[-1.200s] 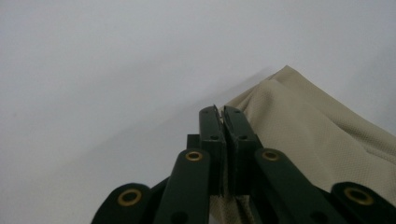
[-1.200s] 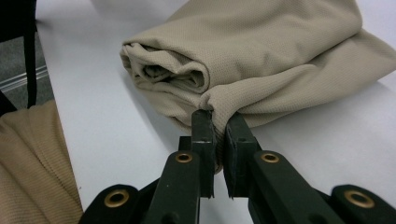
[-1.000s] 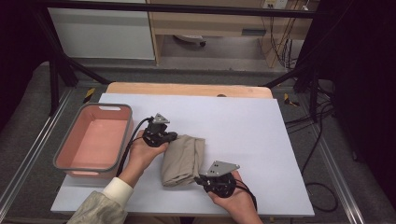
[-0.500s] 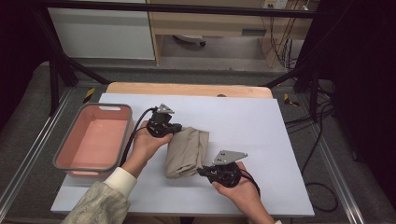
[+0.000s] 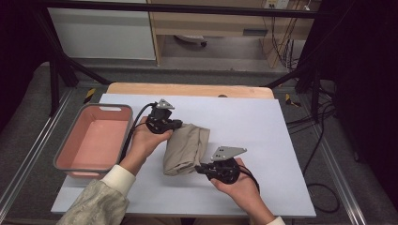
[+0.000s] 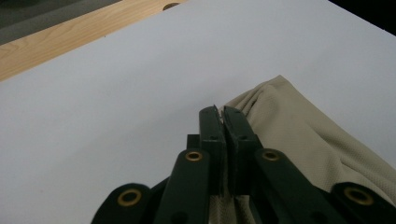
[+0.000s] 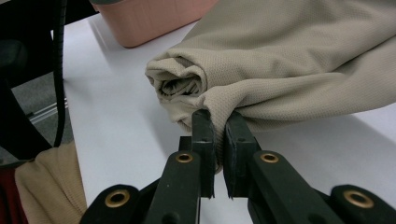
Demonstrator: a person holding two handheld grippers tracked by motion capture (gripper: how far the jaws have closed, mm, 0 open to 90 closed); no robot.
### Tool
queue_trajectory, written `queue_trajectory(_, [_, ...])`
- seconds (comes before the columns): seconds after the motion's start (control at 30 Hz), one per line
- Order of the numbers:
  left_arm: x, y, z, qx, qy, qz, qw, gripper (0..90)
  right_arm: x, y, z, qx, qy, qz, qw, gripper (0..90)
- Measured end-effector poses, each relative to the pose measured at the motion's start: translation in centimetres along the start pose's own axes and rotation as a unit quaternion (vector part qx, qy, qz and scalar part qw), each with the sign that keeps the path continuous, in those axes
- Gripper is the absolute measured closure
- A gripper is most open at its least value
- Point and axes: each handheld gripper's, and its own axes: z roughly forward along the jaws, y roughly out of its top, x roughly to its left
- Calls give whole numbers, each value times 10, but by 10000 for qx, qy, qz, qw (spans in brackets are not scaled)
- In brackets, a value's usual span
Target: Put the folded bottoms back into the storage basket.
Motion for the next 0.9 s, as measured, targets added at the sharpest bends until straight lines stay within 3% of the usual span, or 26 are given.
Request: queue_trajectory(0.9, [7, 9, -18, -61, 82, 13, 9999, 876, 3, 19, 1, -54, 142, -74, 9999, 848])
